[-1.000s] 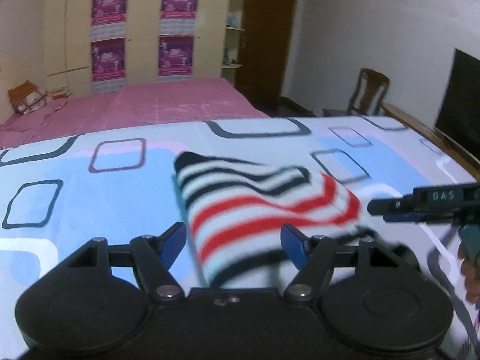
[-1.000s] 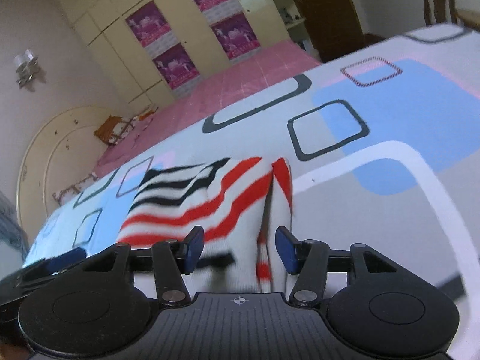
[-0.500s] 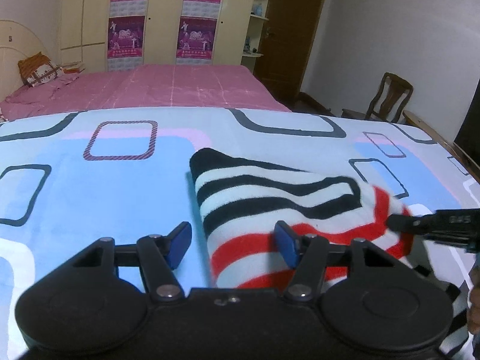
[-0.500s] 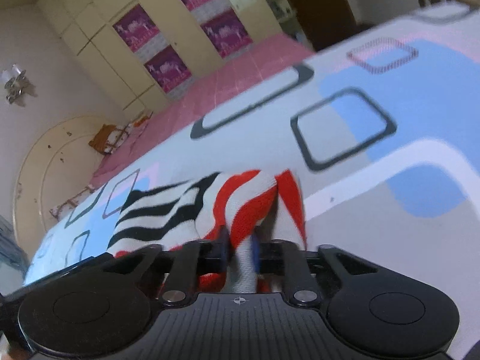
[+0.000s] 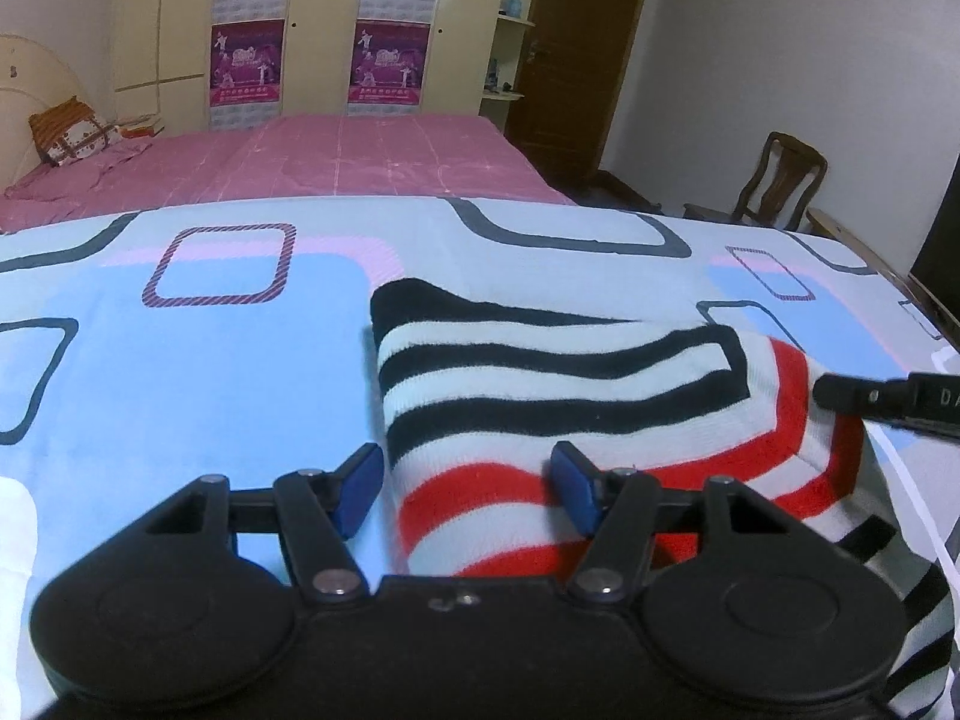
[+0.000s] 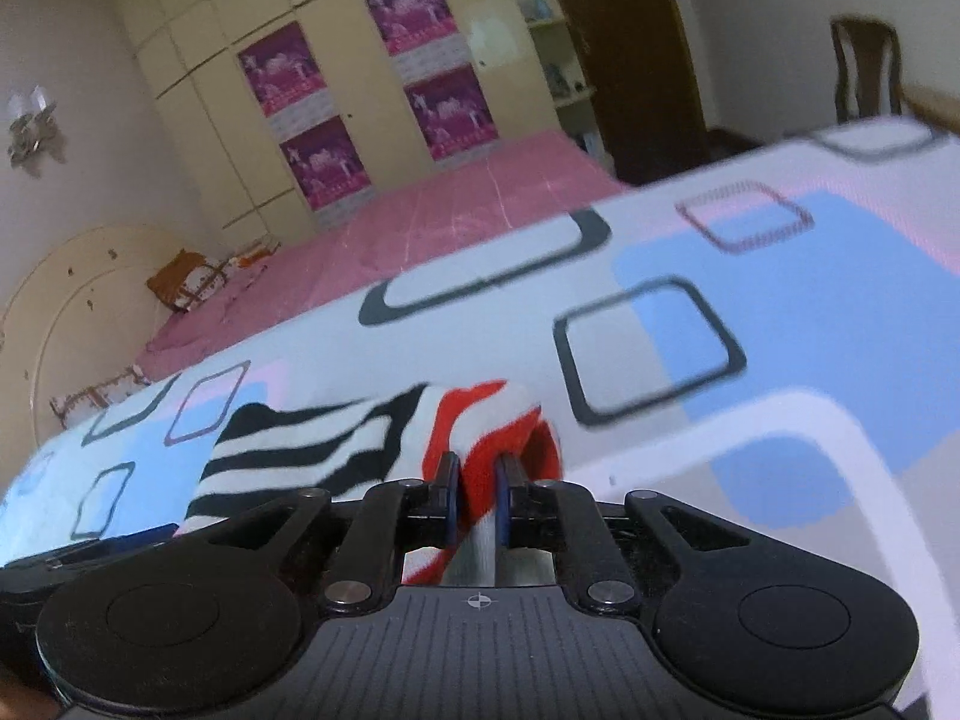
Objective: Fold small clothes
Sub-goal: 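Fold the gripped side over the bundle with the right tool, then open the right tool to release the folded side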
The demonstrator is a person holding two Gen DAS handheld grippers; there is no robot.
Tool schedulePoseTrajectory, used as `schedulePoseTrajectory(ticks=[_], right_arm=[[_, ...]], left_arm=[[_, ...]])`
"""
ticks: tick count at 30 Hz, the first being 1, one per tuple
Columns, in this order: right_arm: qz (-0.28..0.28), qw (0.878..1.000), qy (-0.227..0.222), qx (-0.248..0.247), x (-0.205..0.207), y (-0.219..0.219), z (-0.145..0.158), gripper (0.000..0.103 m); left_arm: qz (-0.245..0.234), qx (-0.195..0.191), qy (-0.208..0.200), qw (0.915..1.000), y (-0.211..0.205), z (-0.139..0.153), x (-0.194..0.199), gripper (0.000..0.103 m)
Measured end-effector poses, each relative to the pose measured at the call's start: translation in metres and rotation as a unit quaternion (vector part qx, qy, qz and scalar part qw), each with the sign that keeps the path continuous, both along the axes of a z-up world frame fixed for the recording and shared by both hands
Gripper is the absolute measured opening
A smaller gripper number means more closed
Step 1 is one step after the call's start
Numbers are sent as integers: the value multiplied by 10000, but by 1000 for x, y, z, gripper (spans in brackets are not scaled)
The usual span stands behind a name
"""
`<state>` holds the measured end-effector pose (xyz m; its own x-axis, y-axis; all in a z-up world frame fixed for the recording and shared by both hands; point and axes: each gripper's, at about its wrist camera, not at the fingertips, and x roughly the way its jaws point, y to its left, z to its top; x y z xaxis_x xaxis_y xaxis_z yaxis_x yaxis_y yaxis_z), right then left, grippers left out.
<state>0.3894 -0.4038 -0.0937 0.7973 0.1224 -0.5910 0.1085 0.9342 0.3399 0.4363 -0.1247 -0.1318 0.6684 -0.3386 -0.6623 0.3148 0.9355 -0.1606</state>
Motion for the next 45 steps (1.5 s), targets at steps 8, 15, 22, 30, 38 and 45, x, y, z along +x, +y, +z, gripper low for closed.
schedulePoseTrajectory(ticks=[8, 15, 22, 30, 38, 45], right_arm=[[-40, 9989, -67, -458, 7, 4, 2, 44], [563, 9916, -223, -1141, 28, 39, 3, 43], [552, 9894, 232, -1321, 57, 40, -34, 43], [583, 9889, 292, -1339, 59, 28, -50, 43], [631, 9879, 390, -1359, 57, 29, -39, 44], [529, 9918, 16, -1163, 25, 30, -12, 44]], left_arm=[[-10, 53, 30, 10000, -5, -1, 4, 61], [55, 206, 66, 9998, -11, -1, 13, 64], [242, 233, 266, 9991, -11, -8, 29, 65], [364, 130, 393, 9985, -8, -14, 32, 71], [409, 300, 298, 9983, -8, -5, 24, 74], [404, 244, 116, 9988, -2, 14, -1, 69]])
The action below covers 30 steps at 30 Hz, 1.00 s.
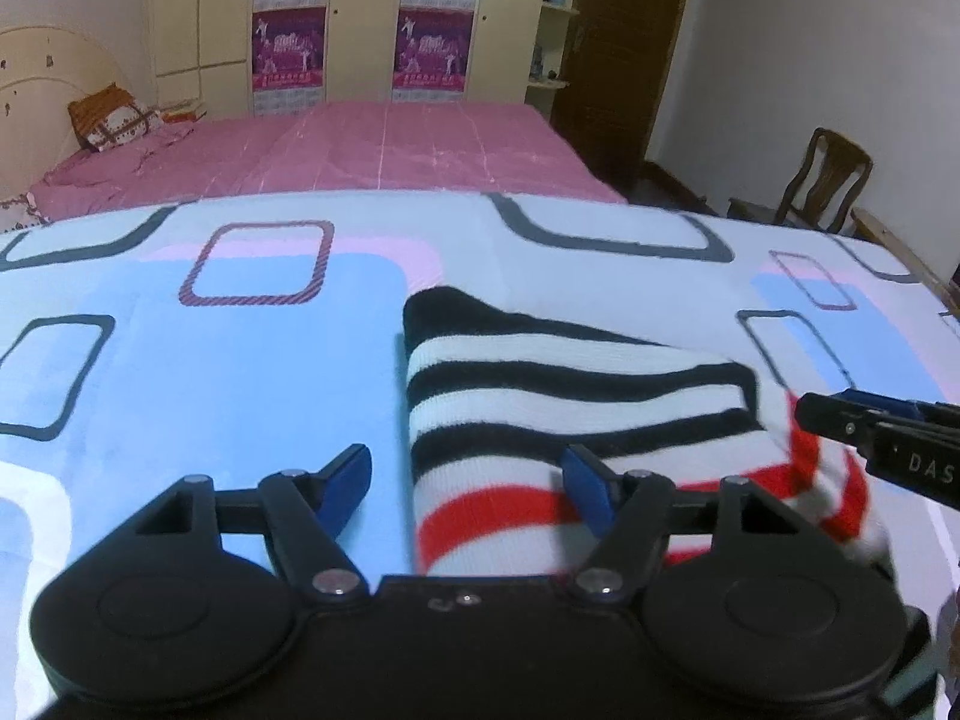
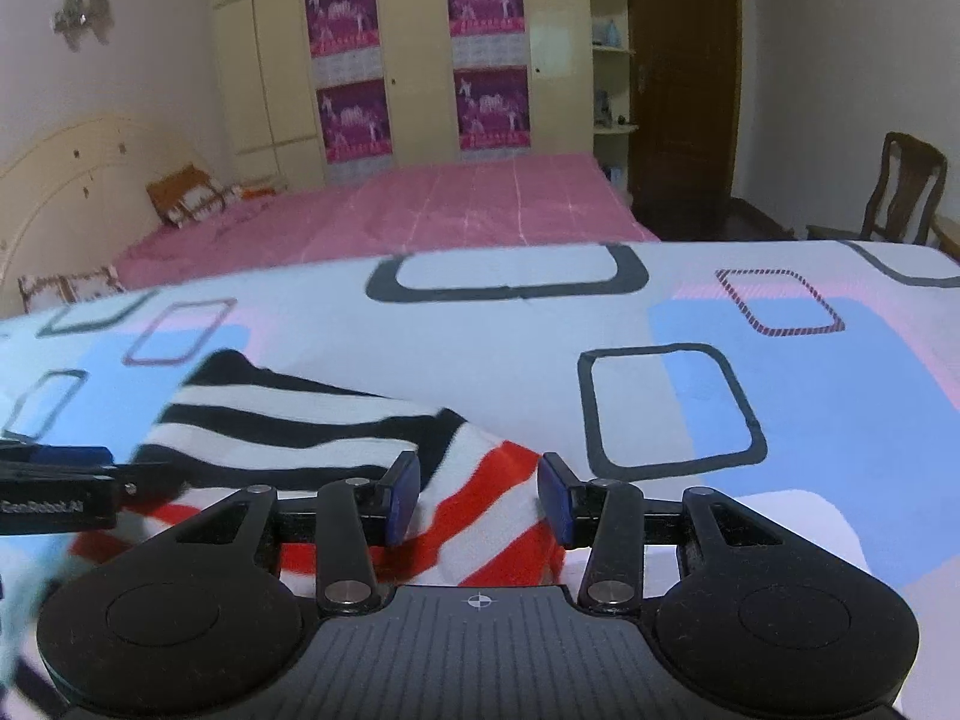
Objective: Fold small clothes
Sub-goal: 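Open the right tool to release the folded side, then move the right tool to the end of the striped bundle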
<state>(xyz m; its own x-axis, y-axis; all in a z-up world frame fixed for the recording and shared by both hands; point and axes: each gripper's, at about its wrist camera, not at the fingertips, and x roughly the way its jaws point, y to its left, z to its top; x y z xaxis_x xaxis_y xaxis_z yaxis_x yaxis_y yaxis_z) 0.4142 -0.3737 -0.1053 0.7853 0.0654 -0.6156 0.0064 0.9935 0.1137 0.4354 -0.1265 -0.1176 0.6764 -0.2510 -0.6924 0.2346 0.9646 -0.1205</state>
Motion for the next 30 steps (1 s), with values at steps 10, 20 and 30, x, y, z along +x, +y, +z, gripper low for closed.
schedulePoseTrajectory(ticks=[10, 20, 30], right_arm=[[367, 9993, -90, 37, -71, 20, 14, 43], [-33, 9990, 386, 237, -91, 15, -14, 43], [-131, 9994, 313, -25, -145, 28, 5, 43]], left_arm=[[-246, -29, -144, 9996, 10, 9, -64, 66], [-300, 248, -307, 9988, 5, 5, -75, 66], [-750, 102, 0, 9971, 19, 4, -114, 65]])
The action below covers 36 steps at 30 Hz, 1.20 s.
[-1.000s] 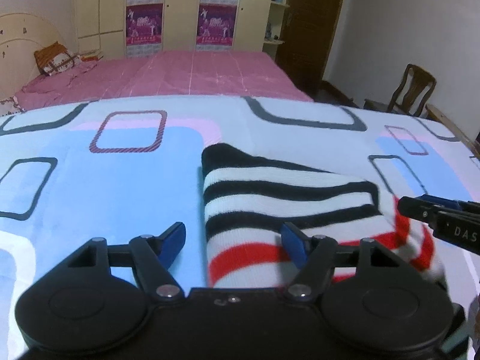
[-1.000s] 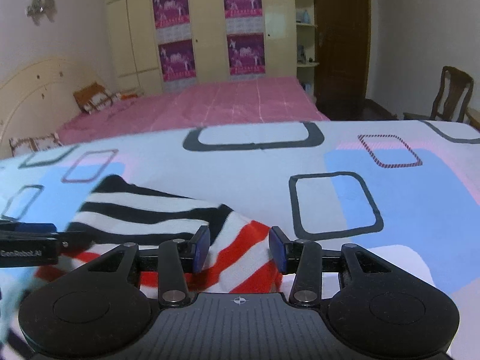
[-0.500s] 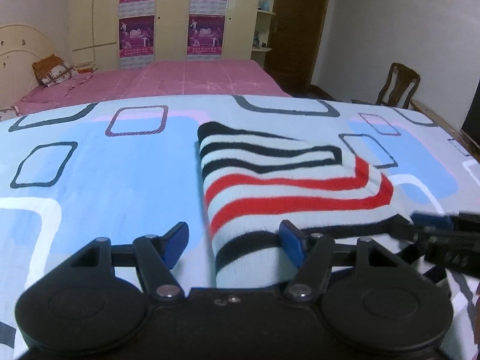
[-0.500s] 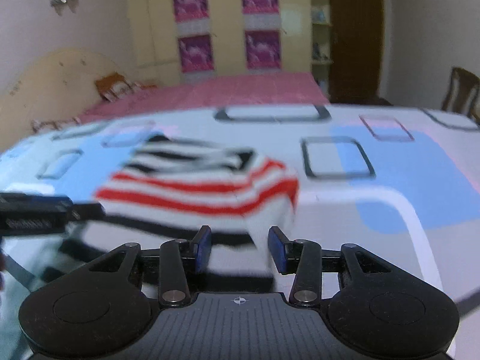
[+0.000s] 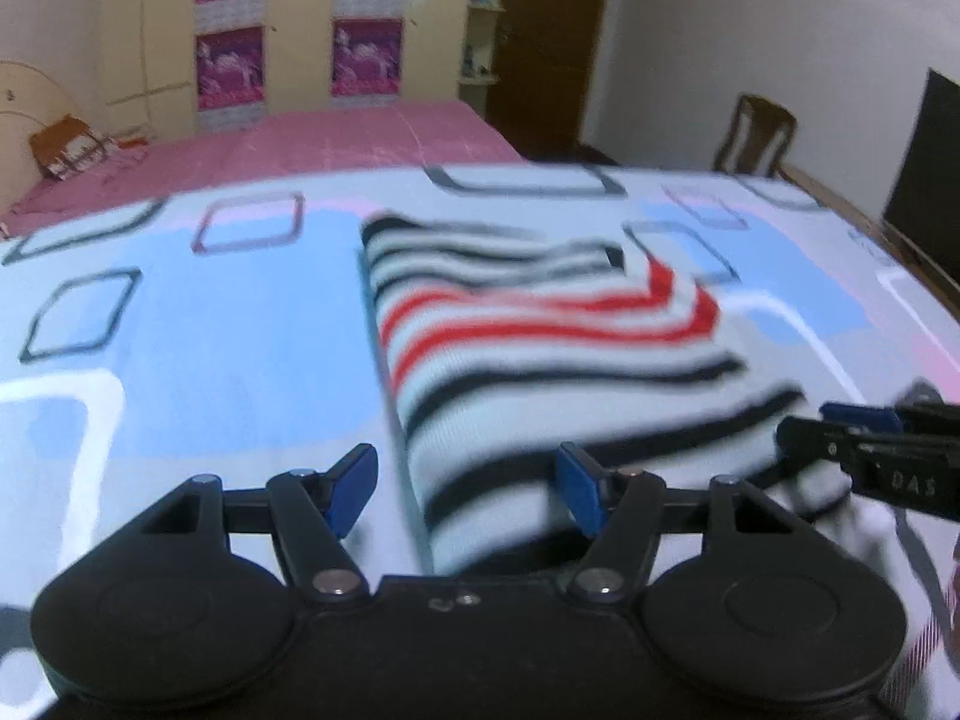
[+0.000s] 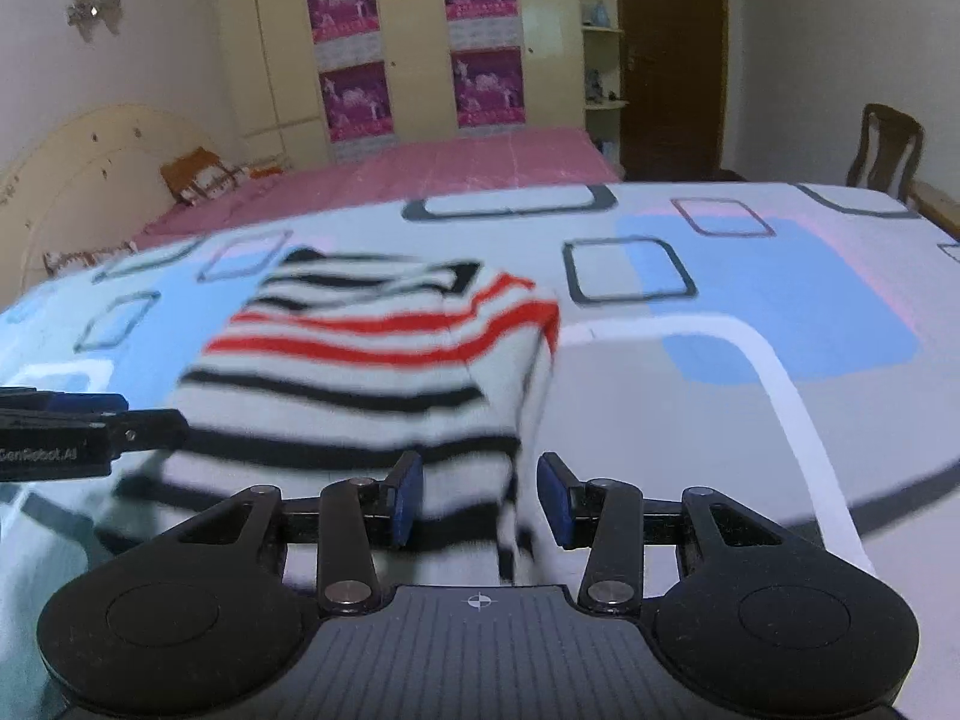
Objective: Fold small clothes
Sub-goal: 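Move the right tool to the end of the striped bundle, then close the right tool on the bundle end and lift it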
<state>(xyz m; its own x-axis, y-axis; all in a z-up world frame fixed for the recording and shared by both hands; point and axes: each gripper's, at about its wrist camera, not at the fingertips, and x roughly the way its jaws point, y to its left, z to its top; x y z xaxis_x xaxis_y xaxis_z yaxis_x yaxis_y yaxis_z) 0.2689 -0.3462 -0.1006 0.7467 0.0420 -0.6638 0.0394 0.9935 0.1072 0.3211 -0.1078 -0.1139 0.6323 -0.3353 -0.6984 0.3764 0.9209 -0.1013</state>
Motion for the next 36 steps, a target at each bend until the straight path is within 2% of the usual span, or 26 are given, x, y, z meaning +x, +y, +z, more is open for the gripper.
schedulePoseTrajectory(ticks=[3, 6, 13, 17, 22, 32, 33, 35, 36], right_arm=[[-225, 9988, 436, -67, -3, -1, -21, 43], [-443, 9978, 482, 132, -6, -4, -29, 43], [-468, 9966, 684, -5, 1, 1, -24, 44], [-389, 9971, 639, 139, 9, -6, -1, 44], [-193, 9969, 532, 547, 28, -22, 20, 44], [-211, 9815, 674, 1782, 87, -60, -16, 44], [-207, 9794, 672, 1891, 91, -63, -19, 46], [-254, 9777, 679, 1973, 96, -68, -26, 75], [-226, 9780, 681, 1959, 98, -70, -28, 76]], left_arm=[[-77, -19, 209, 9997, 2, -14, -2, 66], [-127, -42, 234, 9996, 5, -17, 0, 67], [-207, -51, 352, 9992, 7, -16, 7, 73], [-207, -148, 474, 9986, 9, -8, 13, 75], [-48, -451, 510, 9977, 10, 3, 25, 82], [113, -636, 783, 9948, -7, -7, 62, 87], [95, -649, 813, 9945, -9, -9, 65, 87], [75, -664, 899, 9937, -14, -14, 71, 92], [66, -674, 927, 9934, -17, -17, 74, 94]])
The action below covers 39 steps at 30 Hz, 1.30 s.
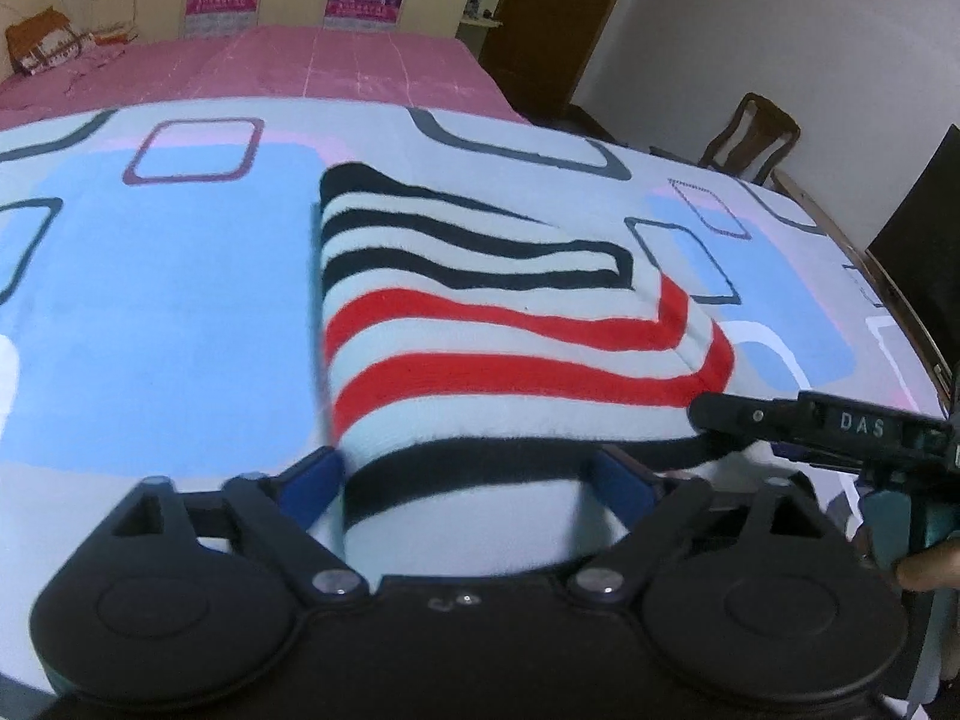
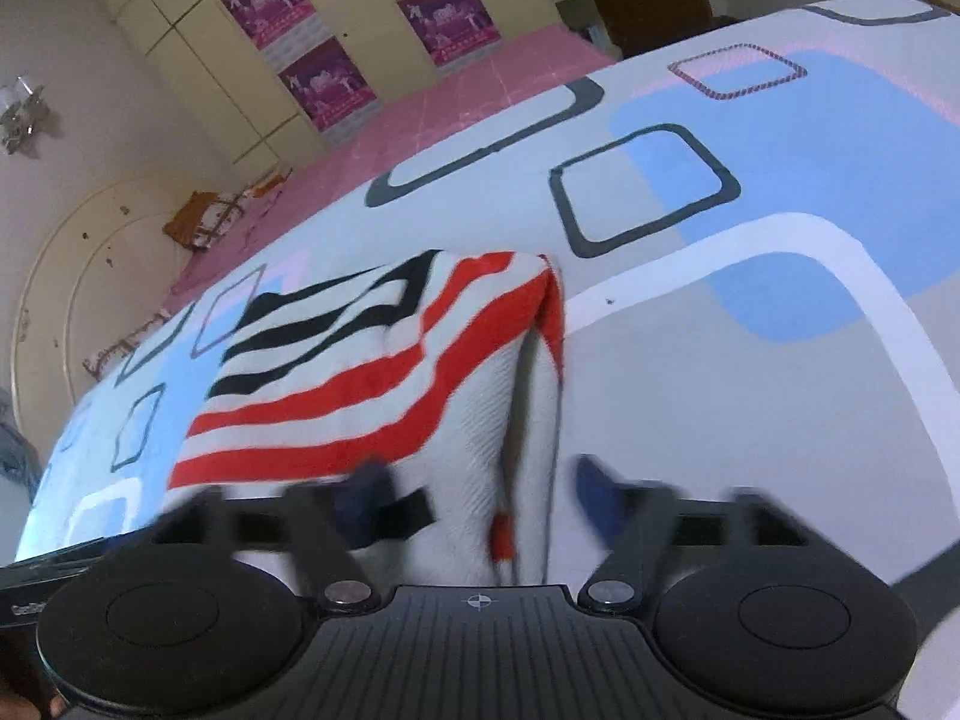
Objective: Fold small clothes
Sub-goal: 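Close the right tool on the bundle end and lift it, then fold the lifted end over the bundle with the right tool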
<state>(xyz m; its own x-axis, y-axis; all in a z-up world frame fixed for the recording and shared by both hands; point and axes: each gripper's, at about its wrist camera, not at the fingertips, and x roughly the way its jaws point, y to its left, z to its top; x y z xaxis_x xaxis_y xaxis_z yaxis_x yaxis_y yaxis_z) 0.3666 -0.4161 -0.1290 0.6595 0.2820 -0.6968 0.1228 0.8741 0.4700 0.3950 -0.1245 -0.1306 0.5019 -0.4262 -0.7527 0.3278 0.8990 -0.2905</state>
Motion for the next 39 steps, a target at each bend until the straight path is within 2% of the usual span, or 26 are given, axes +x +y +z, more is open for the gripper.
schedulePoseTrajectory(ticks=[3, 6, 7, 8, 11, 14, 15, 17, 24, 30, 39], right_arm=[[150, 9997, -54, 202, 3, -4, -9, 75], [251, 9991, -167, 310, 6, -4, -12, 74], [325, 9984, -139, 444, 7, -3, -13, 55], [336, 9975, -51, 625, 9, -3, -15, 53], [382, 9973, -53, 623, 7, -3, -14, 48], [269, 9951, -5, 950, 4, -9, -12, 39], [247, 9948, -76, 983, 1, -9, -8, 39], [261, 9937, -224, 1069, -5, -8, 2, 38], [429, 9892, -578, 1273, -16, 14, 39, 37], [611, 9856, -751, 1384, -18, 76, 61, 37], [842, 9817, -878, 1466, -9, 230, 68, 37]], left_arm=[[-5, -77, 97, 9999, -2, -9, 7, 95], [56, -382, 293, 9988, 2, -19, 14, 91], [82, -504, 355, 9981, 4, -21, 15, 90], [99, -547, 351, 9978, 6, -21, 15, 88], [77, -613, 290, 9977, 7, -18, 12, 76], [79, -610, 181, 9979, 8, -9, 9, 57], [87, -606, 131, 9980, 9, -5, 8, 50], [97, -640, 71, 9979, 11, 4, 7, 46], [76, -630, -239, 9977, 35, 37, -5, 45], [208, -539, -506, 9970, 95, 59, -21, 45], [433, -448, -683, 9957, 249, 68, -30, 45]])
